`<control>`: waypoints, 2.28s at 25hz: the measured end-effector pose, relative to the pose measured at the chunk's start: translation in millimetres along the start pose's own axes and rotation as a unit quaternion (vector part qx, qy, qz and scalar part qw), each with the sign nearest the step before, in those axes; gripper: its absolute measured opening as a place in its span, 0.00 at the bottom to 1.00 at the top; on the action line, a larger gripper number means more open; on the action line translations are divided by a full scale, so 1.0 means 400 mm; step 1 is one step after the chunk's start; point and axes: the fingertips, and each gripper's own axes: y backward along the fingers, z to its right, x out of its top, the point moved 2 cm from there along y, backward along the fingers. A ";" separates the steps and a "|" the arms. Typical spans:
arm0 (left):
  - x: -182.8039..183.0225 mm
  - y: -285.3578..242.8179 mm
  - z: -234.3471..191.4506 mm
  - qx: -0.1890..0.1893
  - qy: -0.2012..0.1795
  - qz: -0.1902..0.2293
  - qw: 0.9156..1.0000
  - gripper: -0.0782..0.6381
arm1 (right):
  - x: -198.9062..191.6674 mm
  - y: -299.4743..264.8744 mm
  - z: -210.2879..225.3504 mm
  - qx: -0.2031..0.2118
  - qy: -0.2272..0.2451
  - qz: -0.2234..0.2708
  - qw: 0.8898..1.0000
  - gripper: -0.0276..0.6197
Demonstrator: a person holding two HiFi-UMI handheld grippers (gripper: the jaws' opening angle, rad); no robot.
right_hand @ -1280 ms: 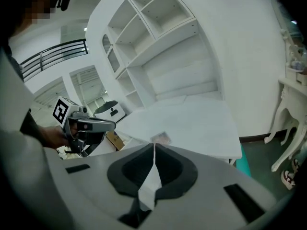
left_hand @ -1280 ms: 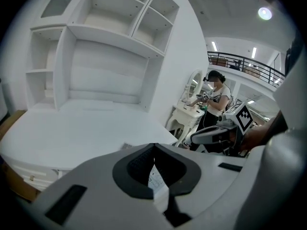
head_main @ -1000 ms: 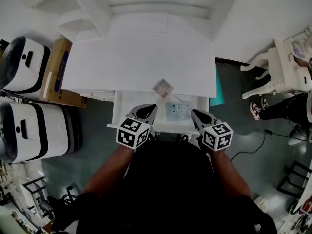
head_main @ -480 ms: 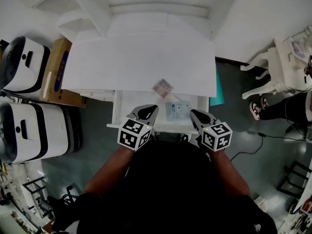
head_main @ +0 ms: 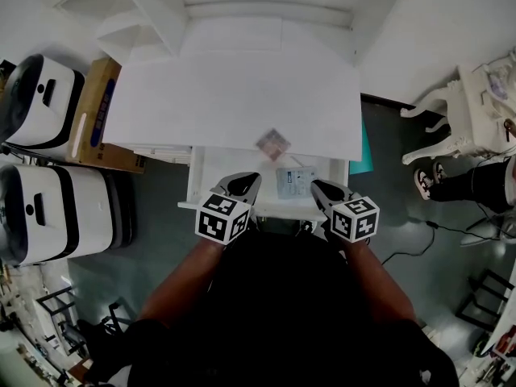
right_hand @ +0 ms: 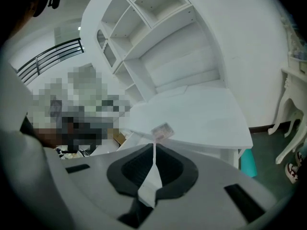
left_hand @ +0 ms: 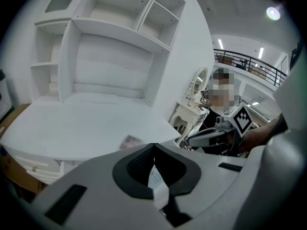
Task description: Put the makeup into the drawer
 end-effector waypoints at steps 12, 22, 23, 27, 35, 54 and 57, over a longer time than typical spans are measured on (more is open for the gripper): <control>-0.044 0.044 -0.064 0.024 0.030 0.004 0.999 0.12 | -0.047 -0.234 0.004 0.041 -0.082 -0.032 0.995 0.10; -0.089 0.103 -0.125 0.048 0.053 -0.004 0.997 0.12 | -0.067 -0.389 0.070 0.078 -0.330 -0.004 0.941 0.25; -0.091 0.107 -0.131 0.050 0.055 -0.004 0.997 0.12 | -0.066 -0.400 0.068 0.080 -0.336 -0.003 0.938 0.25; -0.097 0.119 -0.146 0.058 0.063 -0.006 0.996 0.12 | -0.066 -0.437 0.066 0.085 -0.367 0.000 0.927 0.26; -0.095 0.122 -0.166 0.063 0.069 -0.007 0.996 0.12 | -0.056 -0.459 0.063 0.105 -0.405 0.017 0.908 0.25; -0.058 0.071 -0.138 0.050 0.058 0.004 0.997 0.12 | -0.039 -0.347 0.076 0.137 -0.338 0.002 0.931 0.14; -0.055 0.068 -0.133 0.047 0.055 0.005 0.997 0.12 | -0.037 -0.321 0.082 0.139 -0.331 -0.001 0.933 0.14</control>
